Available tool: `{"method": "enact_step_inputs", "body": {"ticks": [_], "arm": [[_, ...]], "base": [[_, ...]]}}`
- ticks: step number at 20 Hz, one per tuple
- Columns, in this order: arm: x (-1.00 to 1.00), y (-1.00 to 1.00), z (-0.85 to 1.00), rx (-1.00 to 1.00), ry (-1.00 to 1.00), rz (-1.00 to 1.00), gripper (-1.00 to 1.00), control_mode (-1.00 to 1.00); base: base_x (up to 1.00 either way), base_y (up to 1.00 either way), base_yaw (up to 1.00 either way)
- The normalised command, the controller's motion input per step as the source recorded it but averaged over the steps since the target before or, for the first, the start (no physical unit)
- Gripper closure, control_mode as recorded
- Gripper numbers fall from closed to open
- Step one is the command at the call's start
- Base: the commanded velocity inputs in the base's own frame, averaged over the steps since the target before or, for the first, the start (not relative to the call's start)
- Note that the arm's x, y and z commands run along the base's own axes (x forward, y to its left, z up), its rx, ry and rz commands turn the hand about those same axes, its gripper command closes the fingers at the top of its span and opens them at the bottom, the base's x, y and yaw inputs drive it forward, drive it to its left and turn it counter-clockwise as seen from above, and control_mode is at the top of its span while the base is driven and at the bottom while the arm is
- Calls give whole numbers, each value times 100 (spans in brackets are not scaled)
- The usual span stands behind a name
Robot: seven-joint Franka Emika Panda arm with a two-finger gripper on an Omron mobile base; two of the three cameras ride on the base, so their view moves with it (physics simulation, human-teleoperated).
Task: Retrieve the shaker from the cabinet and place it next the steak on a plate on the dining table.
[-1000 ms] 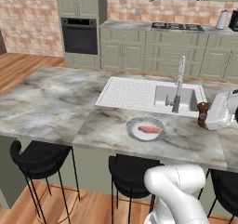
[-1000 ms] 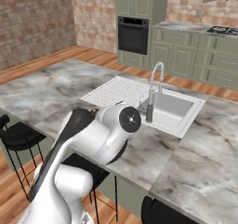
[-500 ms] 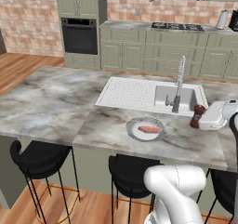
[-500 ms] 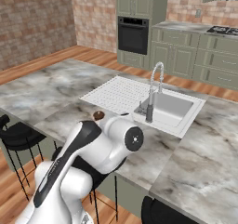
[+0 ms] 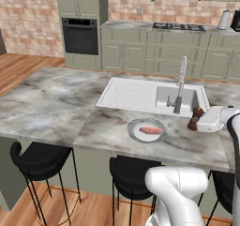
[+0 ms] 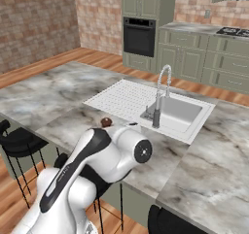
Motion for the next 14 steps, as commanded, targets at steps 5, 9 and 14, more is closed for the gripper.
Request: {"method": "enact_step_inputs", "body": {"ticks": [5, 9, 14], "arm": [[10, -8, -36, 0, 0, 0, 100, -100], [19, -5, -25, 0, 0, 0, 100, -100], [26, -3, -22, 0, 0, 0, 100, -100]], "base": [[0, 0, 0], [0, 0, 0], [0, 0, 0]]}}
